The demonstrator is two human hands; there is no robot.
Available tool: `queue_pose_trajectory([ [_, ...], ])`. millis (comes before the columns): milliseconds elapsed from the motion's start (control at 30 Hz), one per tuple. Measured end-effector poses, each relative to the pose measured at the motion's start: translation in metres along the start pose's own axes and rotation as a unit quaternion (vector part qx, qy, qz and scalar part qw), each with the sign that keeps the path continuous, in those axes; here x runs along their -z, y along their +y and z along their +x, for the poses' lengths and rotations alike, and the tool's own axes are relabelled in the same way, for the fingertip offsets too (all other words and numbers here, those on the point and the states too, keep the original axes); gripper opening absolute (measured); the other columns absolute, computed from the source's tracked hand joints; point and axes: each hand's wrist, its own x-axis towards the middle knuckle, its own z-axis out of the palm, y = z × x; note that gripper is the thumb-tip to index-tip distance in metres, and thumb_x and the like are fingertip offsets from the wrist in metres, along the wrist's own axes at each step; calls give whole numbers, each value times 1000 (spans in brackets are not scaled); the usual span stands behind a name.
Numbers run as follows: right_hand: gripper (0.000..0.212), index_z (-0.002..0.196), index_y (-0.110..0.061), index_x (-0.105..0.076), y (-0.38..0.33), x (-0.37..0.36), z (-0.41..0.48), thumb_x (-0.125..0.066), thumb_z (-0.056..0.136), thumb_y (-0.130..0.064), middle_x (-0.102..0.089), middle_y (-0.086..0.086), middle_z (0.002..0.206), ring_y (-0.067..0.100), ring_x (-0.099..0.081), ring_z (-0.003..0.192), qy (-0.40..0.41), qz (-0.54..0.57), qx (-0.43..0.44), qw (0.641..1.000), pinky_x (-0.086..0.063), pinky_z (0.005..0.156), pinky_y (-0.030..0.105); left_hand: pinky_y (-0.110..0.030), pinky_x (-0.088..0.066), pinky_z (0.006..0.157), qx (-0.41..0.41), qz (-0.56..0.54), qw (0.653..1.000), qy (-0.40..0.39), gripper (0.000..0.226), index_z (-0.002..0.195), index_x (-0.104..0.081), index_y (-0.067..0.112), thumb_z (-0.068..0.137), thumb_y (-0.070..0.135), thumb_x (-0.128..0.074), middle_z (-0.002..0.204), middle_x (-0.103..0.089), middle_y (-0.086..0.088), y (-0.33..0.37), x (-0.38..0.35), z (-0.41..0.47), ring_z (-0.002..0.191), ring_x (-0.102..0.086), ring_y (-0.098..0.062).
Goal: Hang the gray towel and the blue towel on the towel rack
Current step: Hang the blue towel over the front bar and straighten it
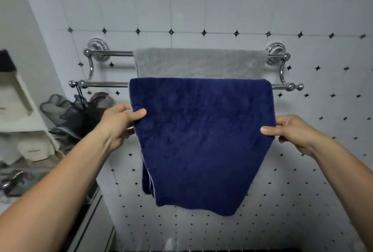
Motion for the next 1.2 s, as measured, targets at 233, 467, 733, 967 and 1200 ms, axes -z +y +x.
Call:
queue_pose_trajectory([
  [233, 9, 73, -14, -79, -21, 0, 5, -82, 72, -6, -77, -5, 70, 0, -68, 55, -68, -102, -34, 992, -44, 46, 9, -35, -53, 70, -22, -39, 999, -3, 24, 64, -59, 24, 83, 22, -72, 81, -73, -1, 16, -9, -1, 73, -66, -20],
  [467, 26, 66, -24, -68, -73, 23, 11, -72, 70, -49, -70, -13, 67, 13, -62, 65, 260, -213, 88, 938, -51, 64, 31, -38, -41, 81, 12, -88, 996, -30, 30, 104, -71, 20, 93, 41, -52, 93, -65, 2, 39, -11, 11, 83, -57, -18],
  [733, 14, 75, -24, -67, -126, 23, 51, -68, 82, -12, -65, -10, 74, 14, -60, 77, 82, -344, 175, 919, -44, 65, 23, -40, -48, 89, 31, -76, 997, -9, 25, 101, -74, 12, 84, 29, -68, 95, -75, -2, 50, -14, 23, 92, -66, -21],
  [967, 18, 60, -17, -67, -127, 64, 53, -68, 74, -7, -72, -2, 86, 20, -63, 84, 192, -221, 116, 949, -51, 80, 32, -32, -31, 78, 31, -57, 998, 1, 38, 87, -65, 23, 58, 36, -85, 88, -60, 1, 54, -10, 26, 76, -48, -12],
  [1200, 15, 66, -18, -67, -111, 47, 51, -66, 78, -26, -69, 0, 68, 20, -62, 63, 200, -142, 157, 957, -46, 55, 27, -28, -54, 82, -26, -41, 999, 15, 23, 94, -71, 0, 75, 11, -78, 90, -76, -11, 42, -34, 21, 83, -71, -22],
])
